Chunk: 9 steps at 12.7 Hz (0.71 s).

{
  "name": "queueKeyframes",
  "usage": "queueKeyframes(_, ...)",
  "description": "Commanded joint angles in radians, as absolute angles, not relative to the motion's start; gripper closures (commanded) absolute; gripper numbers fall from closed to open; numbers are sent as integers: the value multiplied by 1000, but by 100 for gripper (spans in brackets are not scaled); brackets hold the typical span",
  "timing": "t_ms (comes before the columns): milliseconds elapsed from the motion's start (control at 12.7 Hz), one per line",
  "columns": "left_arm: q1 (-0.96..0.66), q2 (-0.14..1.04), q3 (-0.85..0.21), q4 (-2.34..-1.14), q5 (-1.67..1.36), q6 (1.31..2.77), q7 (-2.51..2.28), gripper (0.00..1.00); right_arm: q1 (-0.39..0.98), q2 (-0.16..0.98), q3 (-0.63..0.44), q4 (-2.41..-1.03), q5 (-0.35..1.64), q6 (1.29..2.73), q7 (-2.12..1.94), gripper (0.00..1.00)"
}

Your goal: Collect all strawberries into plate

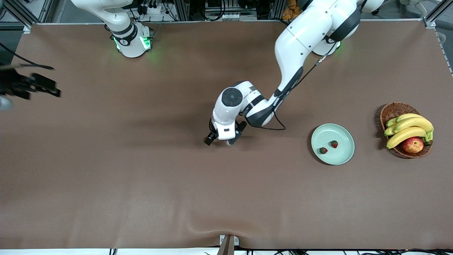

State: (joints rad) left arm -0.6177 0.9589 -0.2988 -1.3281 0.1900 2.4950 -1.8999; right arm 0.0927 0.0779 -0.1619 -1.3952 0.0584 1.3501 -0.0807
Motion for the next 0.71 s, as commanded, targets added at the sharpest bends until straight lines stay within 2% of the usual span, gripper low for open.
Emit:
queueKeyframes(0, -663, 1008, -259, -1262, 196, 2525, -1936, 9, 16, 43, -126, -1410, 31, 1335, -80, 0)
queueKeyframes(235, -664, 1025, -259, -1261, 195, 2583, -1954, 14, -75, 49, -36, -1413, 28, 1344, -112, 0)
queueKeyframes(314, -667, 1029, -259, -1261, 195, 2597, -1954, 22, -86, 51, -16, -1414, 23, 1347, -112, 0)
queueKeyframes(549, -670, 1040, -253, -1261, 195, 2602, -1951, 55, -83, 52, -12, -1419, 11, 1406, -114, 0)
queueKeyframes(628, -670, 1035, -253, -1261, 195, 2602, -1947, 73, -83, 51, -12, -1417, 6, 1407, -115, 0)
